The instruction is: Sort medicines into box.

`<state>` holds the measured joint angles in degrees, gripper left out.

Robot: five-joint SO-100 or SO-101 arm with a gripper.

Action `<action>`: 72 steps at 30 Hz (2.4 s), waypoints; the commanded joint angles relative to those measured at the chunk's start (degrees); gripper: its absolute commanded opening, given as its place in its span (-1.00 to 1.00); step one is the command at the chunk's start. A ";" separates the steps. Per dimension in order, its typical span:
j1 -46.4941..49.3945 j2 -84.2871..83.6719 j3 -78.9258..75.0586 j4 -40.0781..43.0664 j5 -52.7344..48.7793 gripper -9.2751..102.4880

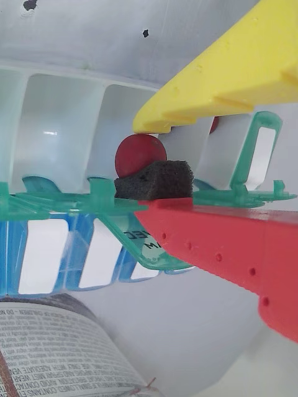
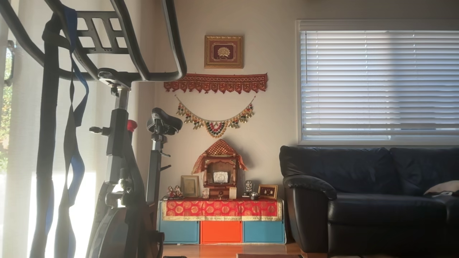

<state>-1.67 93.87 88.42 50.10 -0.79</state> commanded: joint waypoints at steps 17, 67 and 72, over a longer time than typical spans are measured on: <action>-1.41 2.11 -0.70 2.11 -2.29 -0.50; -34.01 32.17 11.95 33.66 1.23 -0.81; -35.33 31.11 16.35 30.41 2.11 -0.81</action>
<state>-36.56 121.46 104.77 82.53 1.14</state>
